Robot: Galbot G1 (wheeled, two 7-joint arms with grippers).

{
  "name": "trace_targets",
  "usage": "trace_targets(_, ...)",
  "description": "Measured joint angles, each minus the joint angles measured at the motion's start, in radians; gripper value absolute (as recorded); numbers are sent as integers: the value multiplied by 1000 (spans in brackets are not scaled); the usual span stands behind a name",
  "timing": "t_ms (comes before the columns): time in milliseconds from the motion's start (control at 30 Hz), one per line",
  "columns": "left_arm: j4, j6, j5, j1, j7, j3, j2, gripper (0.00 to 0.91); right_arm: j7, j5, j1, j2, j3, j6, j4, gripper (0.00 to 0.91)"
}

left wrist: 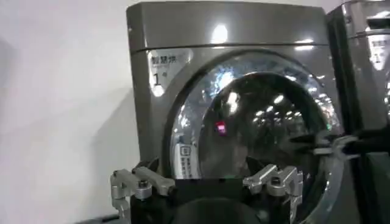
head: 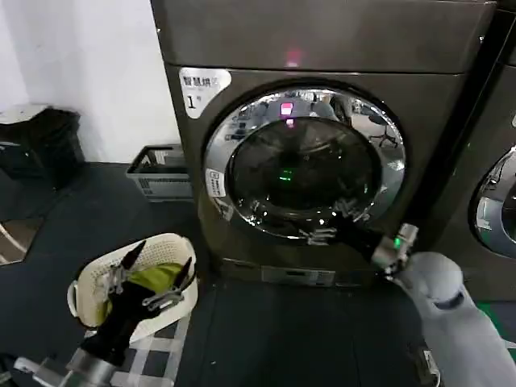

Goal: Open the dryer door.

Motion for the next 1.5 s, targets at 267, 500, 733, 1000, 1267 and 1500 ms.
trace_targets(267, -11, 8, -2, 12, -4, 1, 1, 907, 31, -36, 85, 76, -88, 5, -73, 907)
trace_targets(500, -19, 29, -32, 19, -30, 0, 0, 907, 34, -50, 134, 139, -137, 5, -120, 907)
trace_targets(733, -20, 35, -40, 21, -32, 1, 2, 907, 37, -57, 169, 181, -167, 4, -162, 907)
trace_targets(1000, -20, 35, -34, 23, -18, 17, -2, 907, 40, -75, 198, 206, -186, 4, -208, 907)
trace_targets(1267, -30, 23, -27, 34, -1, 32, -3, 907, 39, -79, 214, 216, -199, 12, -238, 907)
trace_targets(1500, -34, 20, -30, 37, 15, 40, -6, 907, 33, -75, 241, 235, -222, 7, -263, 907)
